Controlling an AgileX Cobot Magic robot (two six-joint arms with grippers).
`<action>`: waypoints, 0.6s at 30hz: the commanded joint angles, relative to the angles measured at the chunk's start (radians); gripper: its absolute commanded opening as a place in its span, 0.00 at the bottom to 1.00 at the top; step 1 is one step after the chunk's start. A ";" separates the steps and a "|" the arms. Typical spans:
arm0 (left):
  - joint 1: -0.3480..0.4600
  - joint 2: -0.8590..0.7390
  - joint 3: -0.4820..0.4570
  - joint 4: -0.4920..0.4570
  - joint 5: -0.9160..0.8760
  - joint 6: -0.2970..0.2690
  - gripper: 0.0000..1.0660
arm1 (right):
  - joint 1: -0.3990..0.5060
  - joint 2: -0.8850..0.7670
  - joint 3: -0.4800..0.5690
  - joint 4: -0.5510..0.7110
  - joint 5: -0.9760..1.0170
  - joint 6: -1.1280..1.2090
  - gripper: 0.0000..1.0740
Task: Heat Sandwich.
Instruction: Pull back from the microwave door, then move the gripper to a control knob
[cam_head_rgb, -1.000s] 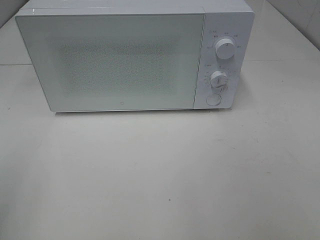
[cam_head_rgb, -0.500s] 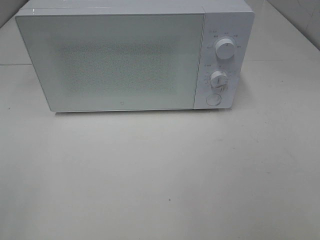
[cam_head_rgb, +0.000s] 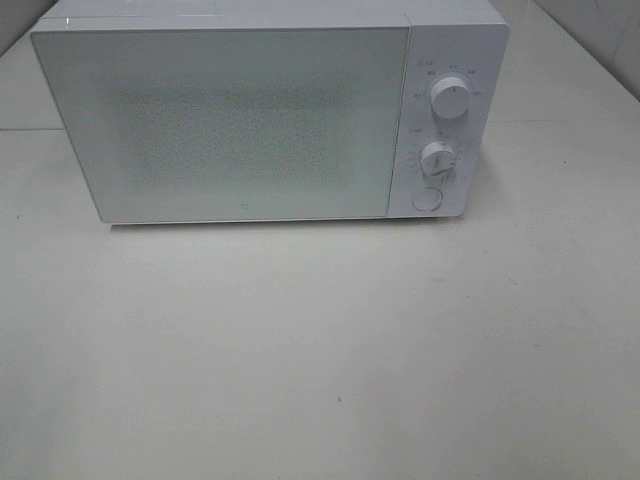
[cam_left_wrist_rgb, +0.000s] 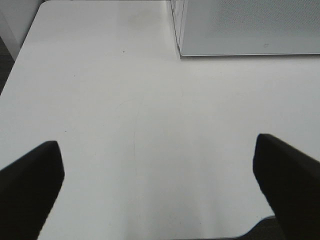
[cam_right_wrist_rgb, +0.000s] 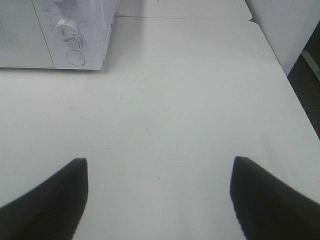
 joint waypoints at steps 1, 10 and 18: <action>0.003 -0.023 0.000 -0.006 -0.013 -0.005 0.92 | -0.004 -0.029 0.001 0.002 -0.003 0.004 0.70; 0.003 -0.023 0.000 -0.006 -0.013 -0.005 0.92 | -0.004 -0.029 0.001 0.002 -0.003 0.004 0.70; 0.003 -0.023 0.000 -0.006 -0.013 -0.005 0.92 | -0.004 -0.029 0.001 0.002 -0.003 0.004 0.70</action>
